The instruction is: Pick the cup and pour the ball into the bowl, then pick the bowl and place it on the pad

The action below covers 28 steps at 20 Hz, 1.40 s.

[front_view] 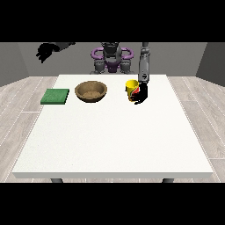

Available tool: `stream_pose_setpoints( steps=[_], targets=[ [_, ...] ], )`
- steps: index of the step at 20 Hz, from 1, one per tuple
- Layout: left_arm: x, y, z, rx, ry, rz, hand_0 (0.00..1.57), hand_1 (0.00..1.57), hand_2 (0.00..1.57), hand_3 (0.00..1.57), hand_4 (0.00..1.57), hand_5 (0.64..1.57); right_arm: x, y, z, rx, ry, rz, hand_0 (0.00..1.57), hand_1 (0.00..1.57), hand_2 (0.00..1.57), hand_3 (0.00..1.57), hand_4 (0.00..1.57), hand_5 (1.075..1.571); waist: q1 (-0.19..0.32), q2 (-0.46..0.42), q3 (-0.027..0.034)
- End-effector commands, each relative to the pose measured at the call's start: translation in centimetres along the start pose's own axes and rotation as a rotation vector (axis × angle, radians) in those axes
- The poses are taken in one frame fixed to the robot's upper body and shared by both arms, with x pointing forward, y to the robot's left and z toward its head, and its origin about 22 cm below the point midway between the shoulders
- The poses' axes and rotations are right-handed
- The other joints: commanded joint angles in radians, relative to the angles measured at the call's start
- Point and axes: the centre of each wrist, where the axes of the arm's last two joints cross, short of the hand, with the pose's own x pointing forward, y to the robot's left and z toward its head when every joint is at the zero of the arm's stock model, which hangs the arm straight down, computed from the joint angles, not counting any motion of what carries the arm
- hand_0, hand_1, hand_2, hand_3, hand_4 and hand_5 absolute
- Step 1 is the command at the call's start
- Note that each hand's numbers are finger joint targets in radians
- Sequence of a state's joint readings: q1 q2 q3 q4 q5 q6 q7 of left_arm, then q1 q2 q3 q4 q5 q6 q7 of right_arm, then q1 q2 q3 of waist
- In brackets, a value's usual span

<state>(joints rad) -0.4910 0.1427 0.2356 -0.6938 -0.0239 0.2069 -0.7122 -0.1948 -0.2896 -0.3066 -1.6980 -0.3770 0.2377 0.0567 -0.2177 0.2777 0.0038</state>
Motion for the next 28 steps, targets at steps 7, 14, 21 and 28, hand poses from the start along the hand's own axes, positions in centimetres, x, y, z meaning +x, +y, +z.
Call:
stream_pose_setpoints(
  steps=[7,14,21,28],
  targets=[
    [1.8,-4.7,-1.2,-0.116,0.069,-0.249,1.27,1.27,1.57,1.57,1.41,1.43,-3.8,-5.1,2.3,-0.085,0.184,-0.015,0.0,0.0,0.0,0.31,0.64,1.566,0.063,-0.173,-0.002],
    [3.2,-5.9,-3.7,-0.167,-0.084,-0.805,1.36,1.36,1.57,1.57,1.45,1.533,-3.9,-4.2,0.8,-0.043,0.234,-0.037,0.0,0.0,0.0,0.17,0.64,1.562,-0.001,-0.241,0.0046],
    [4.8,-14.4,-1.7,-0.29,-0.058,-1.03,1.35,1.35,1.57,1.57,1.44,1.54,-7.4,-7.1,4.1,-0.141,0.317,-0.062,0.0,0.0,0.0,0.07,0.69,1.559,0.08,-0.328,-0.001],
    [10.2,-19.6,-3.7,-0.339,-0.152,-1.259,1.31,1.31,1.57,1.57,1.47,1.529,-7.6,-8.1,2.6,-0.132,0.326,-0.057,0.0,0.0,0.0,0.17,0.7,1.56,0.082,-0.324,-0.002]
  ],
)
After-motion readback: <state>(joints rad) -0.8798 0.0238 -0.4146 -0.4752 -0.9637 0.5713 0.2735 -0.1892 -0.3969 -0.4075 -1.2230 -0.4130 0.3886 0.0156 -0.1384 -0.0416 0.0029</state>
